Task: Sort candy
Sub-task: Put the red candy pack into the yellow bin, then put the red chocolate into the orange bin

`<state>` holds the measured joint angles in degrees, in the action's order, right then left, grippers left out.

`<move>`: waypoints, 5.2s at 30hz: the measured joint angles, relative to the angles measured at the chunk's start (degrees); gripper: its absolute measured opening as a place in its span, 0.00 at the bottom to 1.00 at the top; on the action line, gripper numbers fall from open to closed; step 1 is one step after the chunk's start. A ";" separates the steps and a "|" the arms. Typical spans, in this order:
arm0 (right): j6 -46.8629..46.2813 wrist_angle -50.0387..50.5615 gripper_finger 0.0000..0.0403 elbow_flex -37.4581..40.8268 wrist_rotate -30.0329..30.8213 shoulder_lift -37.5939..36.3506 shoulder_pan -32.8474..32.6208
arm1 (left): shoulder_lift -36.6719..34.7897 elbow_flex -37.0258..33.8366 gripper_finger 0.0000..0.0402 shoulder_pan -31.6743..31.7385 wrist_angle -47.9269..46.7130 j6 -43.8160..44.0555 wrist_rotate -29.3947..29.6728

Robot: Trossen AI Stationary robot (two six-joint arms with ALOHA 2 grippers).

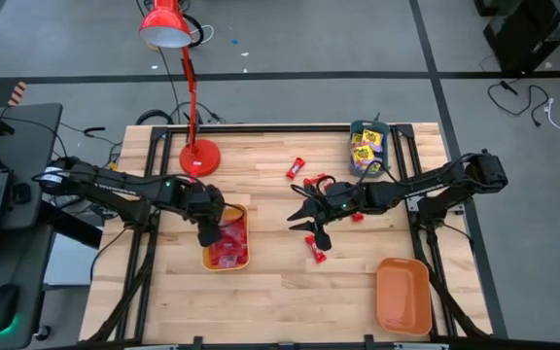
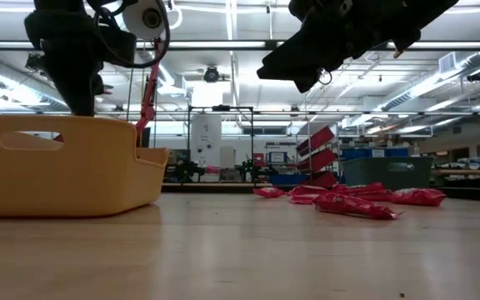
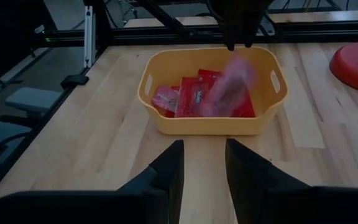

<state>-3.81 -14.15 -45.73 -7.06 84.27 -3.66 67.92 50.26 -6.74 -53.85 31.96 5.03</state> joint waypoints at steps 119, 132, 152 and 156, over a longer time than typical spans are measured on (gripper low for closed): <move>-31.18 31.77 0.67 -3.95 25.04 13.16 -15.28 | 5.31 0.07 0.35 -0.44 34.80 -43.03 5.99; -31.12 26.01 0.65 1.16 25.25 13.11 -14.27 | 5.31 0.07 0.35 -0.44 34.80 -43.01 5.99; -27.19 22.56 0.29 3.90 23.83 12.96 -14.27 | 5.29 0.04 0.35 -0.43 34.80 -42.21 5.99; -26.40 22.56 0.26 3.92 23.52 12.98 -14.27 | 5.29 0.04 0.35 -0.44 34.80 -42.18 5.99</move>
<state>-30.22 8.40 -41.80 16.46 97.25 -17.93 73.21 50.30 -7.18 -19.05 -10.22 11.03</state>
